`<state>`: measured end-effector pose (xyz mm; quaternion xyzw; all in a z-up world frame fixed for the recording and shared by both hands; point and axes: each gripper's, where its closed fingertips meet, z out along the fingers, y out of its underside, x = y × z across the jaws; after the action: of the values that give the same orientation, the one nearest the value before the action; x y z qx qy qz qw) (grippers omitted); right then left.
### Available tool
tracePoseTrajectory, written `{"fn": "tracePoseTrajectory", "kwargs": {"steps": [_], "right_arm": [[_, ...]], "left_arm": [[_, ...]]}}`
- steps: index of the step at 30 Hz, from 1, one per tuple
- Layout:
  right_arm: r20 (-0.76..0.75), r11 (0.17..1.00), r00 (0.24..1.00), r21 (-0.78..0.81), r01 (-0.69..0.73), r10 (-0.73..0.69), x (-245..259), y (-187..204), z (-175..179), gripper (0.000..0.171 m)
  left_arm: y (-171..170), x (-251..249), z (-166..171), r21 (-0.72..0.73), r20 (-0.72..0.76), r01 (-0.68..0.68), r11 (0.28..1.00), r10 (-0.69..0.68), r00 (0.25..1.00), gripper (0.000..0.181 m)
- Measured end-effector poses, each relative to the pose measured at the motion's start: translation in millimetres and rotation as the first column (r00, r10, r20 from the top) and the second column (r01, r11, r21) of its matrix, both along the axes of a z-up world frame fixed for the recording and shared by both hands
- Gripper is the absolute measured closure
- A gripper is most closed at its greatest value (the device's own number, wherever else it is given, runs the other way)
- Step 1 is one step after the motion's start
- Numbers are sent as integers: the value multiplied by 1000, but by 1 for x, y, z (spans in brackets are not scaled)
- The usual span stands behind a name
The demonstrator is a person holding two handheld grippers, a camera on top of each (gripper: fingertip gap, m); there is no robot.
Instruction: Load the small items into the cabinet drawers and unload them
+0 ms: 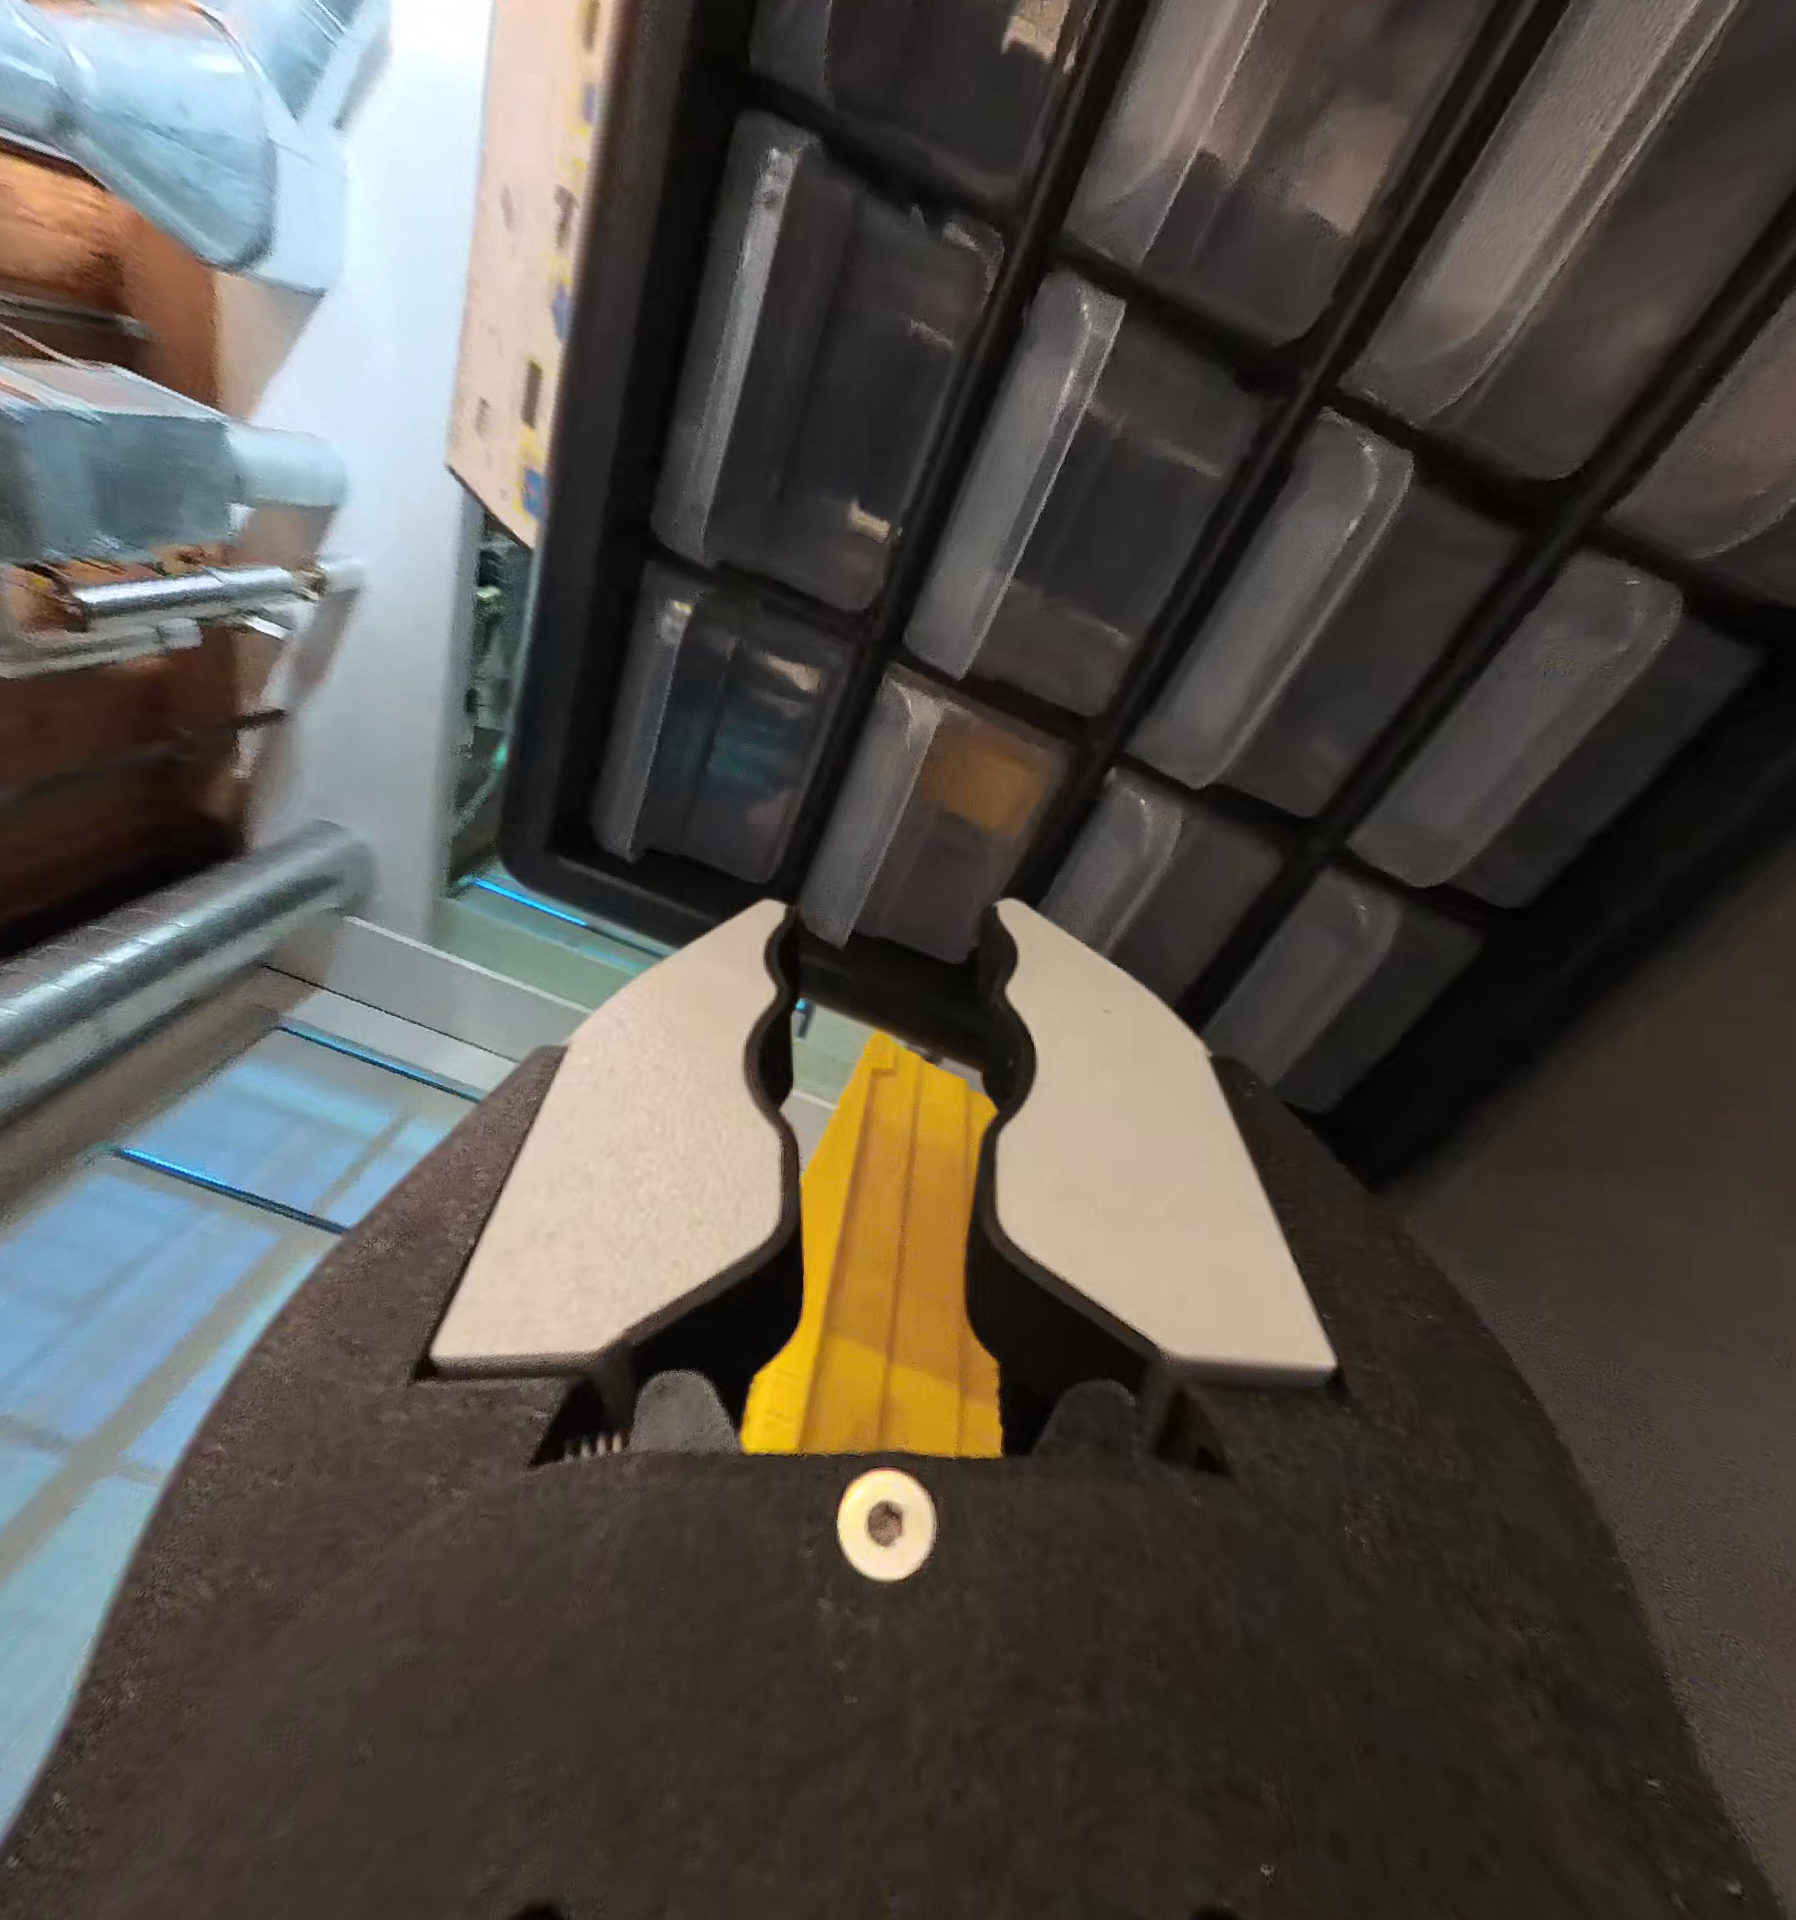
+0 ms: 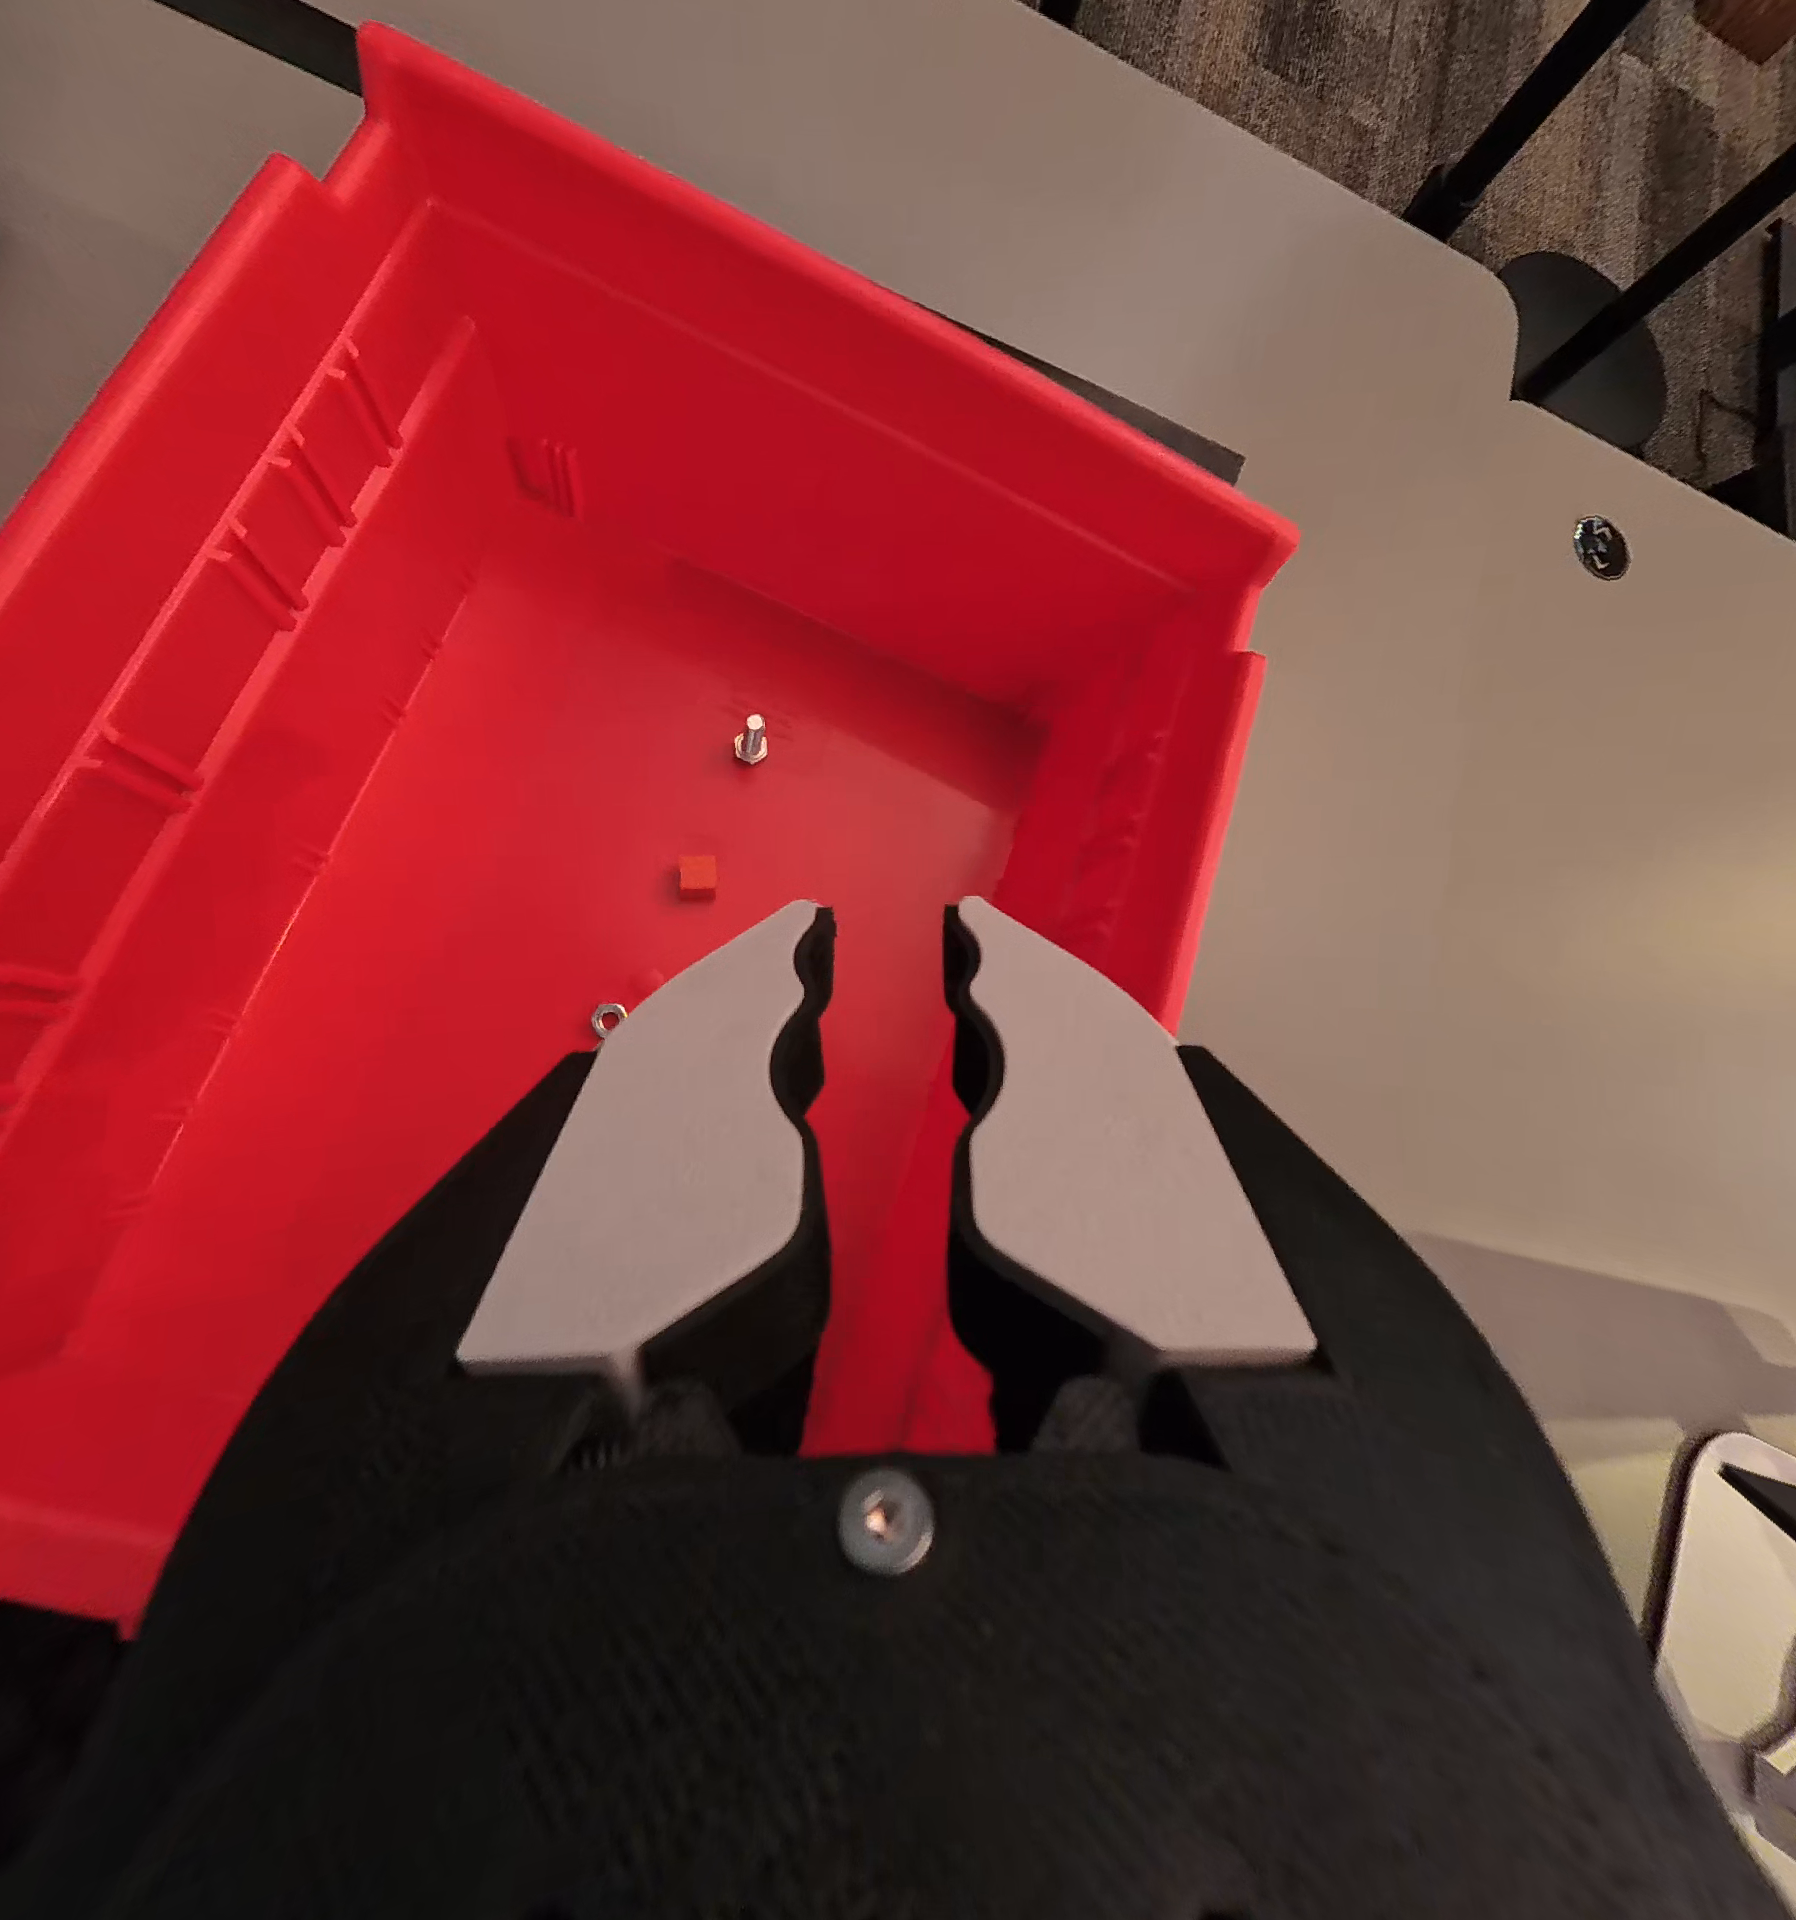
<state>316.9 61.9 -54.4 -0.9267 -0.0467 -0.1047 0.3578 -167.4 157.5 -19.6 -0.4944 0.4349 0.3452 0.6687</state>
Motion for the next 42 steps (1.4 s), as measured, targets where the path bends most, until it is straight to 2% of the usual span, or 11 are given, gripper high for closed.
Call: {"fn": "tracePoseTrajectory", "kwargs": {"steps": [7,14,16,21,26,29,31,34,36,39,42], "right_arm": [[-7,1000,1000,-24,-16,15,-2,2,-6,150],[20,999,999,-44,-31,31,-7,5,-5,150],[35,998,999,-42,-35,37,-10,6,-2,150],[82,998,995,-10,-56,56,-22,9,18,150],[132,990,984,61,-125,116,-56,16,55,150],[133,957,963,141,-253,235,-107,24,86,150],[86,900,923,206,-385,376,-160,24,108,150],[10,740,774,285,-609,633,-260,11,136,150],[-40,635,658,313,-707,752,-330,-2,144,150],[-63,491,489,217,-844,870,-425,-11,128,150],[-42,479,478,26,-878,878,-476,14,105,149]], "left_arm": [[19,10,7,77,-80,-34,996,40,996,150],[18,14,10,124,-104,-5,992,19,994,172],[16,13,10,108,-110,-6,994,18,994,172],[-3,7,10,116,-127,4,993,11,992,173],[-27,-3,10,129,-135,31,991,-13,991,173],[-38,-5,11,120,-113,42,992,-28,993,173],[-42,-7,10,123,-120,44,991,-30,992,173],[-47,-9,8,116,-109,57,992,-44,993,173],[-48,-9,6,104,-96,73,992,-63,993,172],[-48,-8,6,98,-89,79,992,-70,994,172],[-51,-10,5,91,-77,86,992,-79,994,172]]}}
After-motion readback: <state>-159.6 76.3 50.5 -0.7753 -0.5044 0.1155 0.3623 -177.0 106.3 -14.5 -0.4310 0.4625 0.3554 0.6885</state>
